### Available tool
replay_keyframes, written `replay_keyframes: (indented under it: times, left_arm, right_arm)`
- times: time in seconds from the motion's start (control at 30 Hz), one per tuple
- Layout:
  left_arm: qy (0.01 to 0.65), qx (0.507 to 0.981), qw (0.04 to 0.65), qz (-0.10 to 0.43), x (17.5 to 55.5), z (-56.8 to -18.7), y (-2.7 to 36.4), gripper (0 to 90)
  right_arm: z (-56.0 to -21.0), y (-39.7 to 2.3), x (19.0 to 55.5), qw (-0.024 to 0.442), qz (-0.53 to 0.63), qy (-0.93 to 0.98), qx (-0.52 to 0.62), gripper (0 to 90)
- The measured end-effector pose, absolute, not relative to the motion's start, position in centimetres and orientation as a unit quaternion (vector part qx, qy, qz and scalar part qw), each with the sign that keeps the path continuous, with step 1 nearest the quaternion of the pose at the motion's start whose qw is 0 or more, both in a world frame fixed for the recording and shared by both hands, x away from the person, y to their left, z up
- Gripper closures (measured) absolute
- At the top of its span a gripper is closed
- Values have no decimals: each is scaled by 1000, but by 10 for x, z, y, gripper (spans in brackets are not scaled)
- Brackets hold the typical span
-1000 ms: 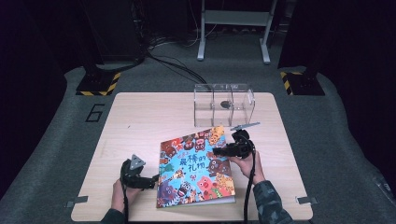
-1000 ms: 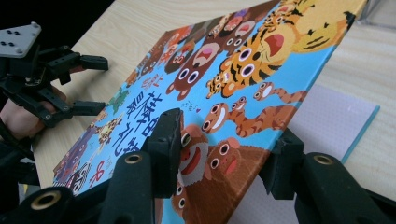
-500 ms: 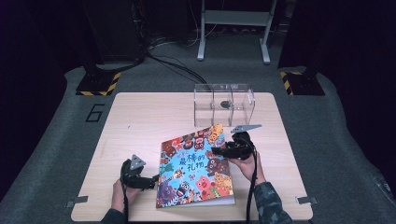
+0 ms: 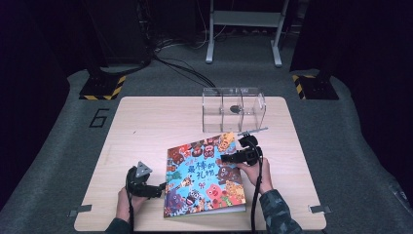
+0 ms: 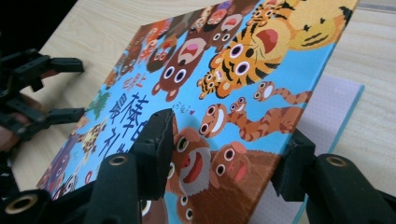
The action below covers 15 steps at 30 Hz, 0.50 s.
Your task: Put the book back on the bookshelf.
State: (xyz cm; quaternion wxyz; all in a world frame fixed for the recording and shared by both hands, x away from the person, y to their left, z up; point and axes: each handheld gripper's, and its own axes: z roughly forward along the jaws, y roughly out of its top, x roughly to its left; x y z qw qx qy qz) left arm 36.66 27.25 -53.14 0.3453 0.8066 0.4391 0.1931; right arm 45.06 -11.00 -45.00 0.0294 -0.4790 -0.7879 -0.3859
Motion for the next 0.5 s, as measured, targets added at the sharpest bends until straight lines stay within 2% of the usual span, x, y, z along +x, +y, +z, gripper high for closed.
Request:
replay_keyframes:
  times: [0.27, 0.4, 0.5]
  left_arm:
    - [440, 805, 349, 191, 367, -531, 273, 38]
    - [457, 781, 385, 182, 365, -529, 272, 31]
    - [454, 785, 380, 182, 366, -529, 263, 14]
  right_arm:
    - [-456, -111, 459, 42, -393, -768, -503, 507]
    - [-457, -112, 458, 37, -395, -767, -504, 510]
    - [-457, -112, 457, 30, -397, -766, -505, 508]
